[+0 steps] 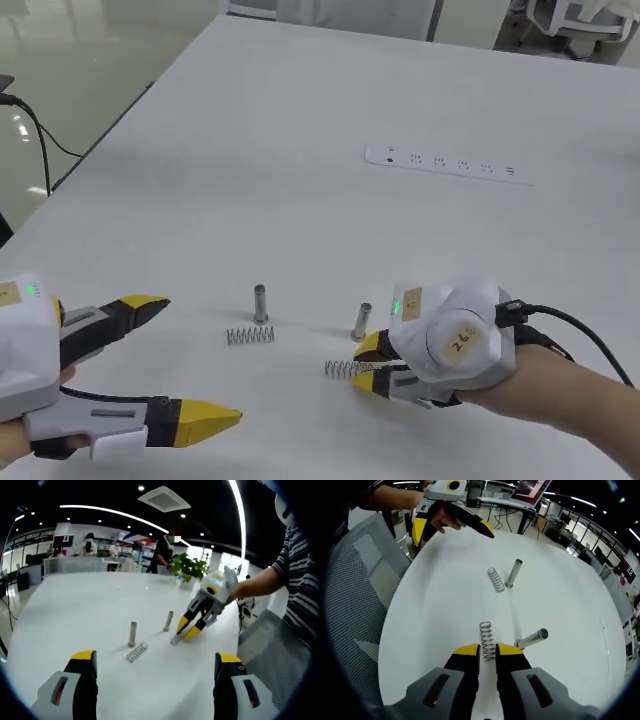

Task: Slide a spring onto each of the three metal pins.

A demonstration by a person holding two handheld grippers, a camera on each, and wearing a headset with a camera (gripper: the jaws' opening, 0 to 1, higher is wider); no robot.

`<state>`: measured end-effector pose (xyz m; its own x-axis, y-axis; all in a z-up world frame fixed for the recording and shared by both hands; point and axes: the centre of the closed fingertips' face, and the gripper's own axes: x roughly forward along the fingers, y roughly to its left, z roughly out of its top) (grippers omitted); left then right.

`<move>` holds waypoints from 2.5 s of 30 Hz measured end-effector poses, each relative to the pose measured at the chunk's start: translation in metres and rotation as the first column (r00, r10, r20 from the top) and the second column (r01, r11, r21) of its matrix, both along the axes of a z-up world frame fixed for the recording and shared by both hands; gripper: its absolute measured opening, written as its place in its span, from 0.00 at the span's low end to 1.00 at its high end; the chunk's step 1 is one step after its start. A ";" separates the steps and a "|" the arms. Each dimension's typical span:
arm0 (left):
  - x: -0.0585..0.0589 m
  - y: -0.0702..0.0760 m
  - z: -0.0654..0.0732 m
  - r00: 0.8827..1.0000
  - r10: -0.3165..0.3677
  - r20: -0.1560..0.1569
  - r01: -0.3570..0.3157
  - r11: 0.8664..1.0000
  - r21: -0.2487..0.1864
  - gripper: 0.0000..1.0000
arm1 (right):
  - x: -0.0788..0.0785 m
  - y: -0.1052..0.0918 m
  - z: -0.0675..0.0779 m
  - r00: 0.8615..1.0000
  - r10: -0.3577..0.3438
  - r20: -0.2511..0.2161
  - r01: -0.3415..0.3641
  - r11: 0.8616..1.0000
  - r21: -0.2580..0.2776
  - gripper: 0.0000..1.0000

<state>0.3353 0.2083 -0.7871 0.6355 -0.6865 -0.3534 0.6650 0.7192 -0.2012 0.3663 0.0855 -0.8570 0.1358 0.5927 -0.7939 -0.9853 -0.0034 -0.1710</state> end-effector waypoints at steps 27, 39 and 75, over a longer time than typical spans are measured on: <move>-0.010 -0.021 -0.001 0.997 -0.069 -0.016 0.069 0.998 0.002 0.93 | -0.015 -0.018 0.015 1.000 0.031 0.005 -0.031 0.999 -0.014 0.08; -0.013 -0.031 -0.002 0.994 -0.106 -0.021 0.106 0.994 -0.006 0.90 | -0.013 -0.024 0.040 1.000 0.002 0.021 -0.003 1.000 0.028 0.08; -0.013 -0.111 -0.002 0.930 -0.368 -0.018 0.367 0.929 -0.037 0.57 | -0.042 -0.027 0.055 0.999 0.033 0.015 -0.034 0.999 0.041 0.08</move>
<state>0.3227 0.0971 -0.7891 0.3281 -0.8817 -0.3390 0.8764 0.4181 -0.2391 0.3239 0.0582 -0.8025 0.1263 0.6295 -0.7667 -0.9822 -0.0290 -0.1856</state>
